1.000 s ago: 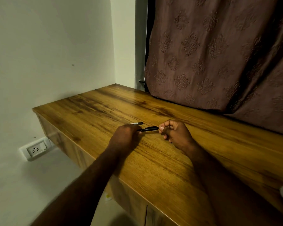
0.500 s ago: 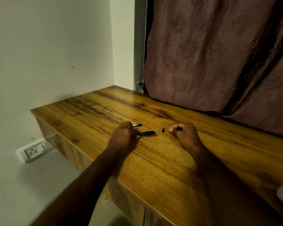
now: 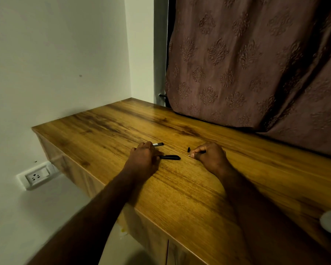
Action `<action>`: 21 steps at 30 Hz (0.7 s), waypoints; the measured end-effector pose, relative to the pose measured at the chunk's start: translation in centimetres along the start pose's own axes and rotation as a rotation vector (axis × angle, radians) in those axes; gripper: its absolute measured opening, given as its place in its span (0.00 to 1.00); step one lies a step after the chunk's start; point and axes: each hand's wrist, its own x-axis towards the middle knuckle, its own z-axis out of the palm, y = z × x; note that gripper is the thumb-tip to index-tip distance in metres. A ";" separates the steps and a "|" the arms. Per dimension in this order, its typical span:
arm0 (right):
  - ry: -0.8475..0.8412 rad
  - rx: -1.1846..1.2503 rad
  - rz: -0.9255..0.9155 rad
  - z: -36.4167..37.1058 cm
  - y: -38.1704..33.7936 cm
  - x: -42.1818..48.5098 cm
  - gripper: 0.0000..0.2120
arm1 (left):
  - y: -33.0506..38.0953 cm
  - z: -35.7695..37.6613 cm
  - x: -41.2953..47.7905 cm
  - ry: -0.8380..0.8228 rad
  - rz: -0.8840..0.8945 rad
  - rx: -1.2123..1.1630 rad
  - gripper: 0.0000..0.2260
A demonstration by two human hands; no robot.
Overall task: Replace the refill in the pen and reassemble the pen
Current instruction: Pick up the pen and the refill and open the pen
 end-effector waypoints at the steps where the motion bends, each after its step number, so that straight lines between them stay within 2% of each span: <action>1: -0.009 0.006 0.000 0.0 0.1 0.0 0.14 | 0.0 0.0 0.0 -0.005 -0.006 0.001 0.13; 4: -0.027 0.017 -0.006 -0.1 0.1 0.1 0.17 | 0.0 0.1 0.1 -0.004 -0.024 0.002 0.13; 10: -0.016 0.043 -0.005 0.0 0.2 0.1 0.13 | -0.1 0.2 0.1 0.024 -0.036 -0.010 0.13; 13: -0.002 0.205 0.035 -0.3 0.1 0.1 0.11 | -0.2 0.3 0.1 0.047 -0.028 -0.003 0.12; 17: 0.078 0.442 0.115 -1.1 0.2 -0.2 0.05 | -0.2 0.3 0.0 0.069 -0.039 -0.006 0.15; 21: 0.200 0.417 0.098 -0.7 0.2 -0.4 0.04 | -0.3 0.6 0.1 0.102 -0.033 0.006 0.12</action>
